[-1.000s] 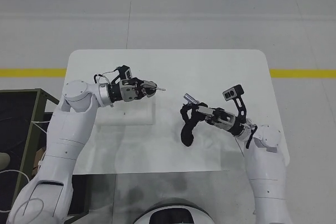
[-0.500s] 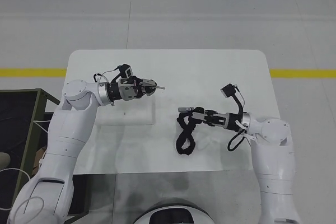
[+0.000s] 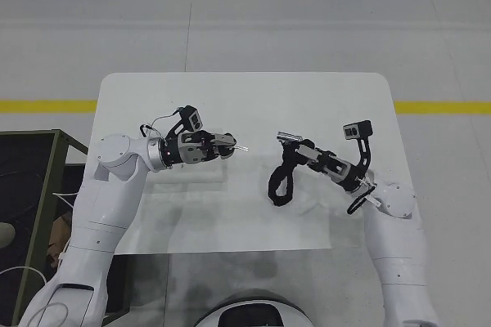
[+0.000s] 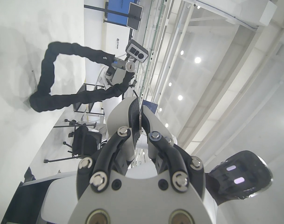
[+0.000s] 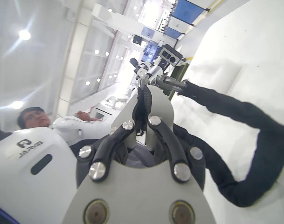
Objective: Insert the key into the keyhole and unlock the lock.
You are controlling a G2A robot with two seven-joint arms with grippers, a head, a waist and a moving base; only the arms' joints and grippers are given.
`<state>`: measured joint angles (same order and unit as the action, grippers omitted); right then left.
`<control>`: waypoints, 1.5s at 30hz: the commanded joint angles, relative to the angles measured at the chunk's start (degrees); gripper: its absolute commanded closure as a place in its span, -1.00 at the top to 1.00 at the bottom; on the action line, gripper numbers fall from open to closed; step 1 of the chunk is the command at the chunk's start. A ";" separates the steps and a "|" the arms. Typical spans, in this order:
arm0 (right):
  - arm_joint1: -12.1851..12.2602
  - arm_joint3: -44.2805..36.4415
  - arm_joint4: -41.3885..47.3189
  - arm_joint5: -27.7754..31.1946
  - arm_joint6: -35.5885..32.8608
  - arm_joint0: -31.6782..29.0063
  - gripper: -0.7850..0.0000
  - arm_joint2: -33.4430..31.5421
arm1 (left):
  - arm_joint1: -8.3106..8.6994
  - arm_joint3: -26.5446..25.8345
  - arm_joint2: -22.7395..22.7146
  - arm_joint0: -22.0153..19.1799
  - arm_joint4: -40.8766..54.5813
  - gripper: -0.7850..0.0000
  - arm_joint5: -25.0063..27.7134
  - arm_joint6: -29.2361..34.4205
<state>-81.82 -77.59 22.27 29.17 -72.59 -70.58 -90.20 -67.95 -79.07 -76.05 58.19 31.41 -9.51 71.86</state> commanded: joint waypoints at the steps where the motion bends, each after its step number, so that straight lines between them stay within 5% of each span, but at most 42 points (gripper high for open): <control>1: 0.19 2.66 4.77 -0.05 -2.57 1.31 -1.00 0.89 | -0.07 0.16 -0.11 -0.37 -0.25 -1.00 0.43 -0.05; 15: 1.29 3.17 8.63 -0.90 -3.44 3.10 -1.00 3.36 | -0.44 0.40 -0.19 -0.53 0.31 -1.00 4.21 0.13; 19: 1.67 -3.63 4.69 -0.12 0.75 -3.11 -1.00 4.27 | 0.00 -8.66 -2.14 5.61 -14.83 -1.00 20.89 -11.34; 25: 2.03 -4.38 5.84 -1.59 0.94 -3.84 -1.00 6.50 | -0.77 -9.50 -0.61 8.07 -18.09 -1.00 30.74 -18.66; 45: 3.78 -4.07 3.47 2.00 2.39 -3.01 -1.00 8.24 | -1.89 -7.53 1.38 7.20 -12.51 -1.00 25.46 -14.28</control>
<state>-78.11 -81.68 25.77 31.07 -70.31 -73.62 -82.08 -69.79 -86.72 -74.69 65.39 18.22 16.50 57.15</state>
